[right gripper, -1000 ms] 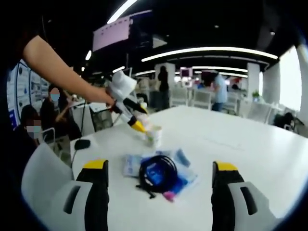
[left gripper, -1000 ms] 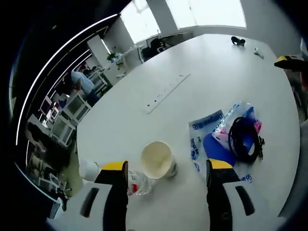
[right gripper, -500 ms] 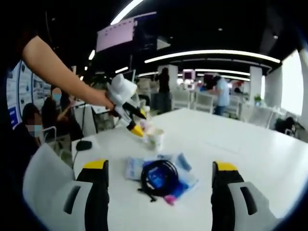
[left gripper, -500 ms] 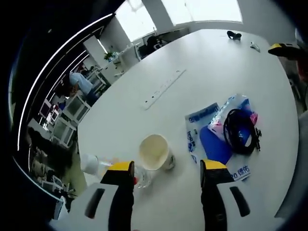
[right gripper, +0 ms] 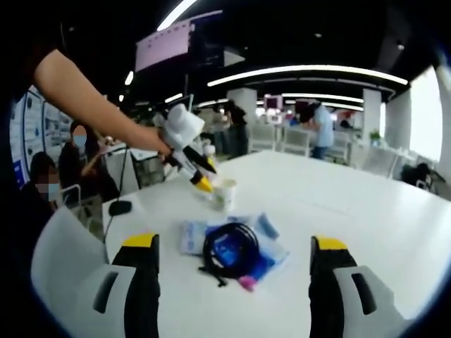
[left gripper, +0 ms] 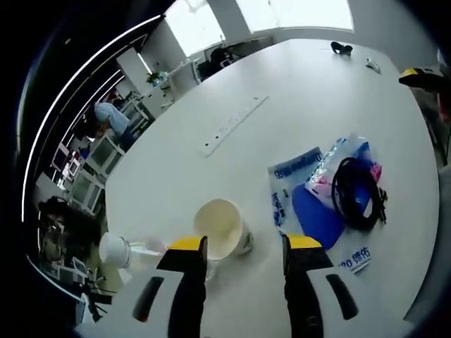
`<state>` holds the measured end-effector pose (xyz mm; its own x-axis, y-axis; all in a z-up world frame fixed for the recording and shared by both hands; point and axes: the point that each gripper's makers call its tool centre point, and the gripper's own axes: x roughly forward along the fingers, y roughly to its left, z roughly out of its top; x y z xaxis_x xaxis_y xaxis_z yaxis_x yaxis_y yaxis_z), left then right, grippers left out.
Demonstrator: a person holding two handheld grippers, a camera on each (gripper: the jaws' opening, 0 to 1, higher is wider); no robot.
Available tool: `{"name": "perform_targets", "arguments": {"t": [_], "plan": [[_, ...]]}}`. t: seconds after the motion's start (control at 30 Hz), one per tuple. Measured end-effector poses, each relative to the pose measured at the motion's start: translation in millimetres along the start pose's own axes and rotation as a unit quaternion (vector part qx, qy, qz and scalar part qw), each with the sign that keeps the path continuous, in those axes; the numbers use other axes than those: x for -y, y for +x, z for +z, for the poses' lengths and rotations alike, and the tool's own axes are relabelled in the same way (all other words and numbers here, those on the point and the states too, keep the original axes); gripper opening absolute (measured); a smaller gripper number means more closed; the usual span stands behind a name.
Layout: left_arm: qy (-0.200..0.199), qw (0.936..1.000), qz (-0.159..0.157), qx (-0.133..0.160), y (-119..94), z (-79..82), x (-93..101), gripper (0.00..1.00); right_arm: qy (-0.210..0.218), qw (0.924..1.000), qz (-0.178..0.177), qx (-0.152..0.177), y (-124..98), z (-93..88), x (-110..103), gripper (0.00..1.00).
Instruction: Arrange the tabletop items into an orderly group along one side of the table until the central work area is clear of visible clutter.
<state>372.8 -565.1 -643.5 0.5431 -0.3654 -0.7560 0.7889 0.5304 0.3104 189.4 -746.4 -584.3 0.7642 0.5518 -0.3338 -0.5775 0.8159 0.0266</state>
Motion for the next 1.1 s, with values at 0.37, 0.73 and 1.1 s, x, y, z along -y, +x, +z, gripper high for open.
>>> {"name": "perform_targets", "arguments": {"t": [0.37,0.73,1.1], "plan": [[0.034,0.9992,-0.005,-0.021,12,-9.8,0.7,0.28,0.006,0.9999,-0.004,-0.011,0,-9.2,3,0.85],[0.060,0.9974,-0.003,-0.042,23,-17.2,-5.3,0.14,0.014,0.9996,-0.009,-0.024,-1,-20.5,7,0.84],[0.082,0.9951,-0.011,-0.054,33,-19.7,-3.5,0.07,0.015,0.9992,-0.009,-0.036,1,-27.9,8,0.83]]}}
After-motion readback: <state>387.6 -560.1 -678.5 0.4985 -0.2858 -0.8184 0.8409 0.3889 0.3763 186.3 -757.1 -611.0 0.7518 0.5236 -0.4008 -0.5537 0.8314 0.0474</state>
